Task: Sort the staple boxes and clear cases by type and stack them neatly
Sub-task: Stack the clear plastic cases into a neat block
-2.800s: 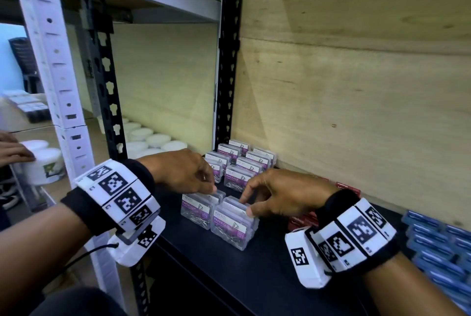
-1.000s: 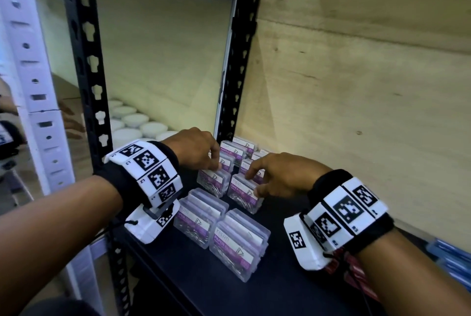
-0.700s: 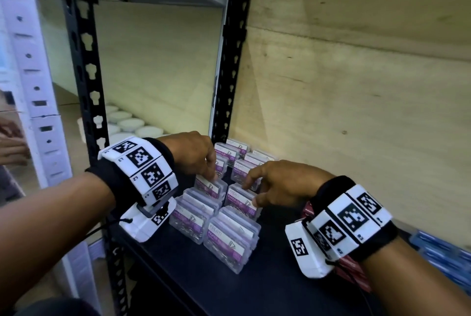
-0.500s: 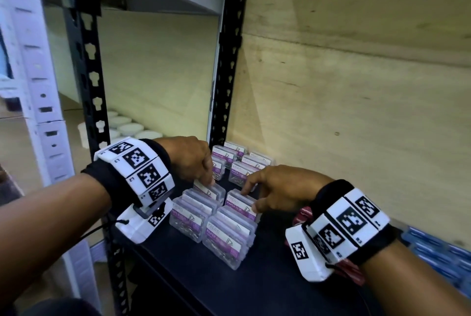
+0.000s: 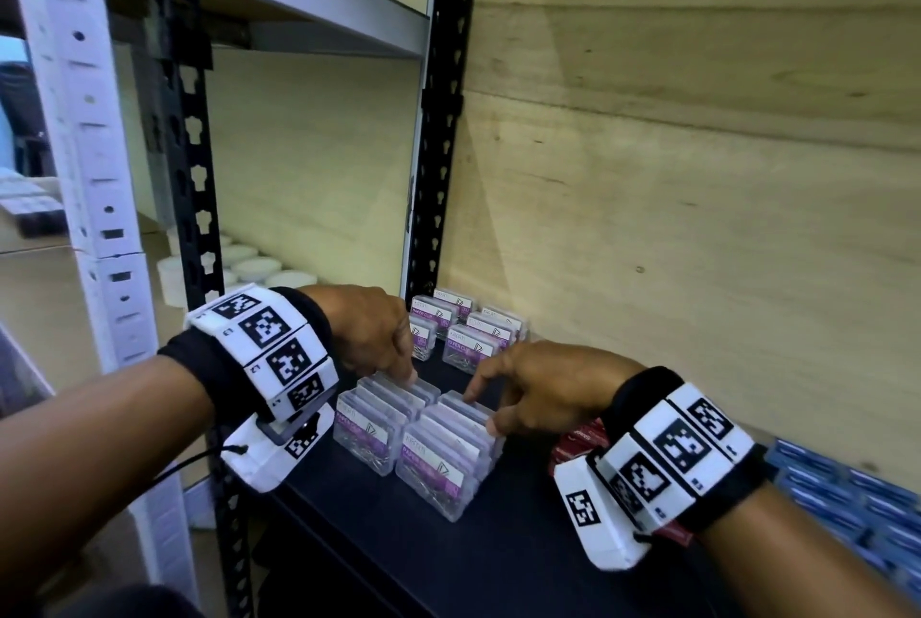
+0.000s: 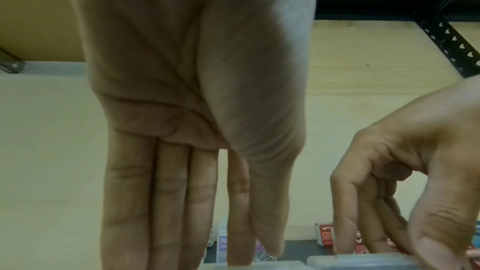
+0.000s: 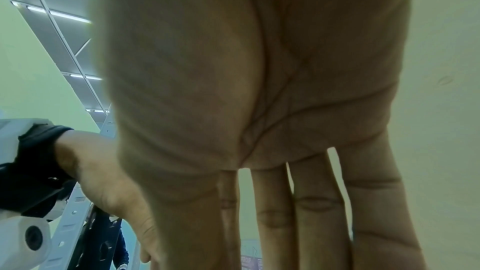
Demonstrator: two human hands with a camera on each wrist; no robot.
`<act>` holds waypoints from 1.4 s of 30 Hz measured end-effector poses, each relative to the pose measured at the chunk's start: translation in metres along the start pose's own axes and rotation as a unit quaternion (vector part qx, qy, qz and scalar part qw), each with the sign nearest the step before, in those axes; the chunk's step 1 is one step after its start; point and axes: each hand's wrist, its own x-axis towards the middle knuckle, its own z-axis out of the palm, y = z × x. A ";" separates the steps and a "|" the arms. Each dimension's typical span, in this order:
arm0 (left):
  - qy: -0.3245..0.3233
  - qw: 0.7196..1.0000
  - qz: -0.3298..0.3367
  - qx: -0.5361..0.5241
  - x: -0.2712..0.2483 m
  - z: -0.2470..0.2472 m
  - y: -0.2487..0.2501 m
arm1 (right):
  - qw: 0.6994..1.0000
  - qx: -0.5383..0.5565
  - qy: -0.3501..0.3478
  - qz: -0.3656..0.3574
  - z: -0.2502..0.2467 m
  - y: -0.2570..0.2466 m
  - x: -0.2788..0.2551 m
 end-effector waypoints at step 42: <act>-0.114 0.992 0.008 -0.050 -0.015 0.006 -0.014 | 0.997 -0.060 -0.050 0.006 0.013 -0.028 0.002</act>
